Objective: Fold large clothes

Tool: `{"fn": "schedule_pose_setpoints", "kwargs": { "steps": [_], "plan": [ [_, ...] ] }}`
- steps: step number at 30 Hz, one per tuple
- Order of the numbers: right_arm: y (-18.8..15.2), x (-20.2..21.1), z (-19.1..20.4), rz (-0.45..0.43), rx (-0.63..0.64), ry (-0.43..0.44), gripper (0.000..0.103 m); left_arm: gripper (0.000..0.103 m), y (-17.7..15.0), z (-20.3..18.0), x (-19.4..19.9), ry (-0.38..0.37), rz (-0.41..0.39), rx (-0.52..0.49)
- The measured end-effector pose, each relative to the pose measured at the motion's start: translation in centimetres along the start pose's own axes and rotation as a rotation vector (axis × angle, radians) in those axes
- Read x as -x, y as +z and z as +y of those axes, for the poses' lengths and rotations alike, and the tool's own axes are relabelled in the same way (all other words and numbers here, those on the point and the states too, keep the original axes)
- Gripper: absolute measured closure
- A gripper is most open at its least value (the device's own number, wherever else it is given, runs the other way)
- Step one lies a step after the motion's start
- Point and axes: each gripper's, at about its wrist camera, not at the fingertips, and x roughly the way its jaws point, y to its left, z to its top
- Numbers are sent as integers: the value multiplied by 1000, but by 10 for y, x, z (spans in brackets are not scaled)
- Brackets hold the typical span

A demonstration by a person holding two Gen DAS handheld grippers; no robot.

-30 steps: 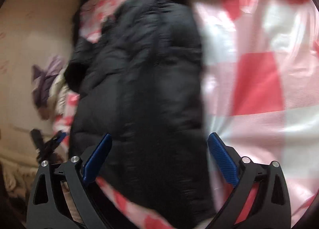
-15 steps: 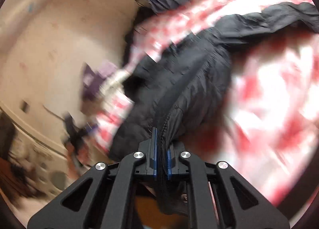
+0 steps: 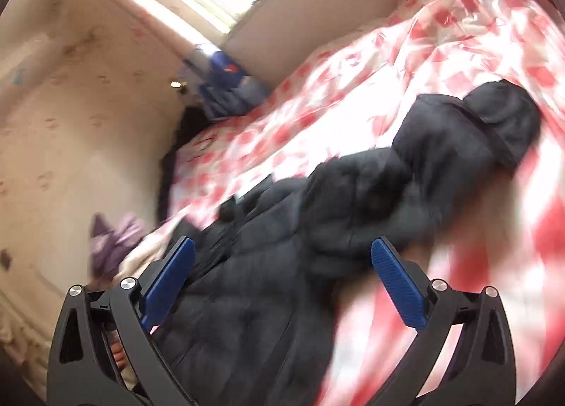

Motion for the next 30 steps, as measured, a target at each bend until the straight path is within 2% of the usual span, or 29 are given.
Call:
{"fn": "schedule_pose_setpoints", "kwargs": {
  "steps": [2, 3, 5, 6, 7, 8, 10, 12, 13, 16, 17, 19, 20, 23, 24, 26, 27, 28, 30],
  "plan": [
    [19, -43, -34, 12, -60, -69, 6, 7, 17, -8, -18, 21, -17, -4],
    [22, -58, -54, 22, -93, -101, 6, 7, 24, -13, -31, 40, 0, -4],
    [21, -92, -97, 45, -208, -228, 6, 7, 28, -22, -48, 63, 31, -17],
    [14, -93, -114, 42, -275, -223, 6, 7, 27, -29, -52, 76, 33, -48],
    [7, -90, -125, 9, -339, -182, 6, 7, 25, -39, -55, 99, 25, -110],
    [3, -88, -125, -20, -340, -167, 6, 7, 21, -47, -56, 119, 10, -171],
    [-7, -76, -108, -40, -306, -152, 6, 7, 15, -65, -58, 157, -20, -295],
    [-20, -58, -83, -87, -285, -77, 6, 7, 8, -96, -65, 207, -57, -499],
    [-29, -49, -61, -83, -245, -32, 6, 7, 5, -113, -73, 232, -58, -607],
    [-55, -38, 3, -11, -165, 69, 6, 7, 1, -157, -107, 304, -57, -887],
    [-69, -41, 25, 37, -156, 119, 6, 7, 3, -164, -128, 340, -16, -952],
    [-96, -56, 46, 130, -216, 232, 6, 7, 14, -165, -170, 384, 89, -961],
    [-108, -67, 49, 168, -241, 244, 6, 7, 24, -159, -196, 422, 138, -925],
    [-131, -91, 46, 191, -239, 174, 6, 8, 37, -133, -247, 469, 283, -824],
    [-140, -94, 39, 183, -255, 160, 6, 10, 42, -123, -258, 443, 326, -777],
    [-151, -106, 24, 201, -302, 146, 7, 44, 52, -115, -259, 417, 326, -718],
    [-151, -107, 22, 199, -314, 153, 7, 74, 61, -112, -253, 411, 317, -689],
    [-150, -105, 23, 179, -294, 134, 7, 92, 77, -107, -240, 397, 289, -645],
    [-152, -106, 26, 180, -250, 98, 7, 95, 103, -96, -214, 415, 211, -613]
  ]
}}
